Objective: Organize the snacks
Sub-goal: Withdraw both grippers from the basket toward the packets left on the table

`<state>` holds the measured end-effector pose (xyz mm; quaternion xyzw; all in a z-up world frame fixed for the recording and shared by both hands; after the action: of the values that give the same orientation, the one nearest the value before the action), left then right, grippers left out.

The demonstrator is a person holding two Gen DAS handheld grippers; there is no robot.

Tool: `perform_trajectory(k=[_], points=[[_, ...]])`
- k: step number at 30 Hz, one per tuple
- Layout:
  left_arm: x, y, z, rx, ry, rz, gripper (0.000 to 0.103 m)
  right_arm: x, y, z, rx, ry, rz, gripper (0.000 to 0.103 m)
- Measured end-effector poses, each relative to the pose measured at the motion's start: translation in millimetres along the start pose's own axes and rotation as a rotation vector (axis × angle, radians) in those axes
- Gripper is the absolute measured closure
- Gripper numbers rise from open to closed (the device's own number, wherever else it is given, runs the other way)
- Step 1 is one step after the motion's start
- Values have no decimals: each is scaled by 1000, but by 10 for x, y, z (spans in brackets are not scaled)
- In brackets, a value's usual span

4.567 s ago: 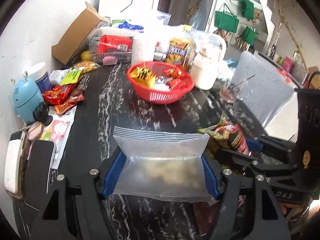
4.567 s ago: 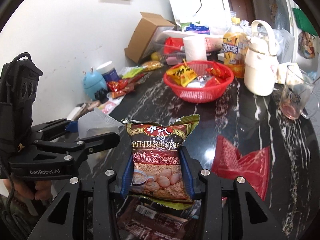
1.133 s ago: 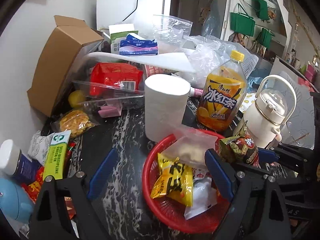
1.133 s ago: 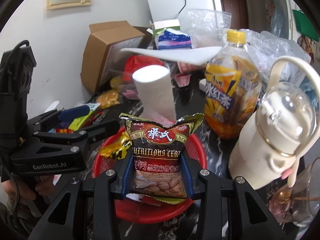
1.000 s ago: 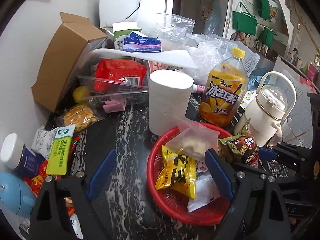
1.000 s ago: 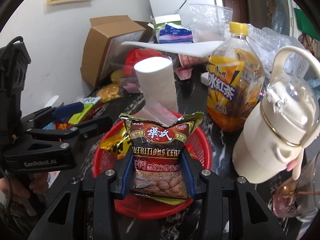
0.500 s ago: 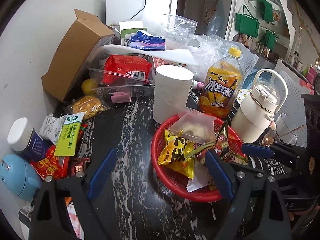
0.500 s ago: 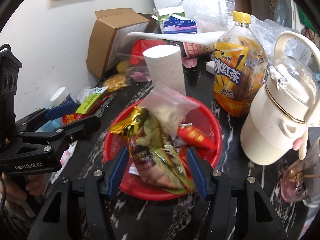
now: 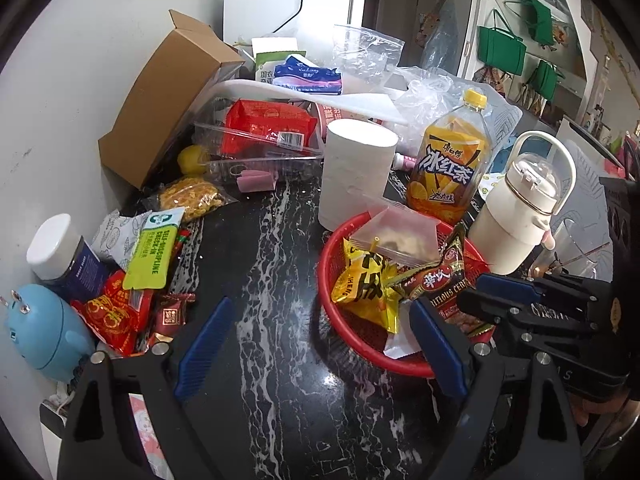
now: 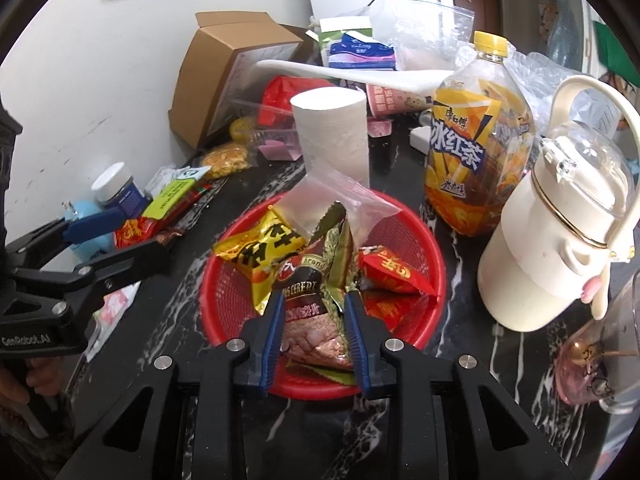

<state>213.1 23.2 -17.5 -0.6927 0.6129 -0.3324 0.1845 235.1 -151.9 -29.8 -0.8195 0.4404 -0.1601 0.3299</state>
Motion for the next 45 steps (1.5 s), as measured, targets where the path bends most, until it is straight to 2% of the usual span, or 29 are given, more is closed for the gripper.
perform_trajectory(k=[12, 18, 22, 27, 29, 37, 40, 45], points=[[151, 150, -202, 0, 30, 27, 13, -21, 106, -279, 7, 13, 28, 72], [274, 199, -416, 24, 53, 54, 13, -92, 209, -604, 37, 49, 30, 72], [388, 232, -642, 58, 79, 80, 13, -142, 278, -885, 77, 74, 37, 65], [503, 306, -883, 94, 111, 105, 13, -214, 341, -1187, 117, 110, 34, 64], [549, 360, -1001, 107, 126, 121, 13, -256, 385, -1311, 134, 122, 33, 58], [693, 586, -1371, 147, 165, 163, 13, -433, 590, -1735, 202, 150, 22, 57], [753, 698, -1498, 162, 182, 186, 13, -479, 695, -1864, 225, 156, 28, 51], [846, 938, -1575, 118, 243, 209, 13, -528, 925, -2037, 240, 162, 46, 51]])
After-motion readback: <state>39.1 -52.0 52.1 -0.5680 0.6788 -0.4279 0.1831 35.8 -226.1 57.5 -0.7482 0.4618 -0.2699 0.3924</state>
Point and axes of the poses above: each gripper's, at about its wrist camera, not at the fingertips, and z roughly the way its jaws point, x to its right, y to its underside, the point moved 2 cm from there along z, roughly the way its jaws point, and after that the axes turned 11 degrees about -z, right-handed, at the moved point
